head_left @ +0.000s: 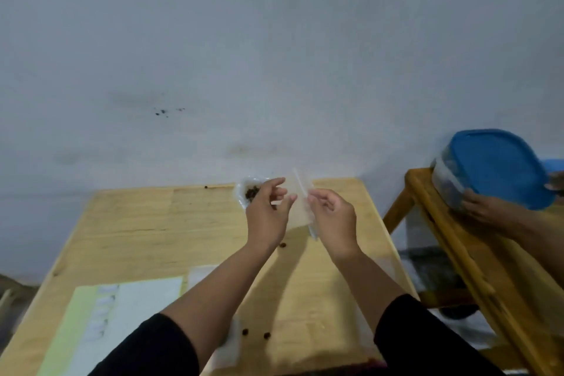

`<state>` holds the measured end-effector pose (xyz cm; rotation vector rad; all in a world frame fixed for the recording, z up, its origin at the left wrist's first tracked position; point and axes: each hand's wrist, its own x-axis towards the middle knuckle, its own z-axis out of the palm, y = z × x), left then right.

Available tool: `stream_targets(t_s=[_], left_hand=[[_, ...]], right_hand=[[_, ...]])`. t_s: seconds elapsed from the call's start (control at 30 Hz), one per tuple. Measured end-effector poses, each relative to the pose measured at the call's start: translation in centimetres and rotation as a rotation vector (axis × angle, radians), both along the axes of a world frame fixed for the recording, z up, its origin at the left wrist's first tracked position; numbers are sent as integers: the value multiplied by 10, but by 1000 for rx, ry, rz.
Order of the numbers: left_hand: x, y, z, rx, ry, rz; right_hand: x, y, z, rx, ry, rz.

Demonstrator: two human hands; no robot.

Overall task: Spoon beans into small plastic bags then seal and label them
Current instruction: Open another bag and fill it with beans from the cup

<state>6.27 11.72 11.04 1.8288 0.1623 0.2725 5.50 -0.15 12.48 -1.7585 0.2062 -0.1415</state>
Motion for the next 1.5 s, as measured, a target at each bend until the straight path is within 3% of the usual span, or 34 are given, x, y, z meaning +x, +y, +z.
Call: stream_targets(t_s=[0.1, 0.6, 0.93, 1.13, 1.3, 1.5], left_hand=[[-4, 25, 4, -23, -18, -21], [10, 96, 2, -115, -3, -18], [34, 84, 19, -206, 49, 69], [45, 73, 17, -10, 13, 146], [51, 60, 16, 41, 14, 153], [51, 53, 14, 128, -35, 198]], right_hand=[[5, 35, 6, 182, 33, 115], [29, 103, 6, 400, 91, 305], [63, 92, 12, 135, 15, 287], [73, 86, 10, -17, -92, 232], [76, 79, 8, -192, -236, 241], [86, 74, 7, -167, -138, 245]])
